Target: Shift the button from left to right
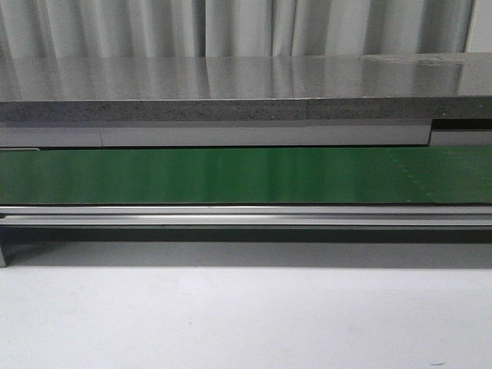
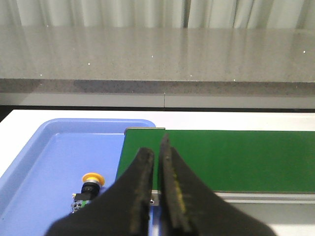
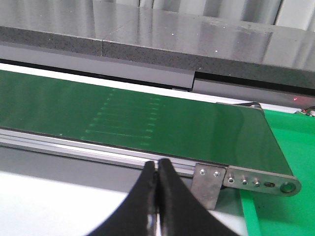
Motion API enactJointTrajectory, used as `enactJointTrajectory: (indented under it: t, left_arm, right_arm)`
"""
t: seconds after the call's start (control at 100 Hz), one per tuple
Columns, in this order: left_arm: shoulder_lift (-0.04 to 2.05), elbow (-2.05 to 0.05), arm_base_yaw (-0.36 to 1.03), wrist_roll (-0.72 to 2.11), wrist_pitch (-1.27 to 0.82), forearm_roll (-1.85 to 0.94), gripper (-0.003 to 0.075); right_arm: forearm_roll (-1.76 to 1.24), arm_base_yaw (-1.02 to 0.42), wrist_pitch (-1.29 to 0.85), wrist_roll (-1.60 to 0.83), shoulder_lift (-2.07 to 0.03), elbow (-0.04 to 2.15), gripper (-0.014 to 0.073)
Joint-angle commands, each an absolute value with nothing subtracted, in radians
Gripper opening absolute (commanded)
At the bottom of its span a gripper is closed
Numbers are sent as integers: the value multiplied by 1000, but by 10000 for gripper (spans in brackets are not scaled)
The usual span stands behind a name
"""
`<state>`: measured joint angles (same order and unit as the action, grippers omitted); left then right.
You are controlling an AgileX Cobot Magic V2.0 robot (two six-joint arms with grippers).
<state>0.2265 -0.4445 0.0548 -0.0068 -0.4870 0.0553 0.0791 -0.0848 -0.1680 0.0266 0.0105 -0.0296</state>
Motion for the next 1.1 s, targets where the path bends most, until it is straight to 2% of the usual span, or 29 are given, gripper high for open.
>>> enactJointTrajectory:
  t: [0.0, 0.18, 0.34, 0.81, 0.88, 0.95, 1.09]
  left_arm:
    - [308, -558, 61, -17, -494, 47, 5]
    - [439, -696, 61, -17, -657, 29, 5]
    - [530, -738, 61, -17, -766, -6, 5]
    - [575, -738, 61, -17, -795, 0, 22]
    - [575, -738, 61, -17, -795, 0, 87]
    - [575, -738, 61, -17, -795, 0, 200]
    - [575, -738, 61, -17, -801, 0, 529]
  right_arm:
    - [89, -85, -94, 27, 25, -30, -68]
    - [89, -85, -94, 27, 25, -30, -68]
    - [89, -85, -94, 27, 25, -30, -68]
    - [89, -85, -94, 27, 25, -30, -68]
    - [89, -85, -94, 27, 25, -30, -68]
    - [89, -85, -94, 27, 25, -30, -68]
    - [89, -85, -94, 27, 25, -30, -68]
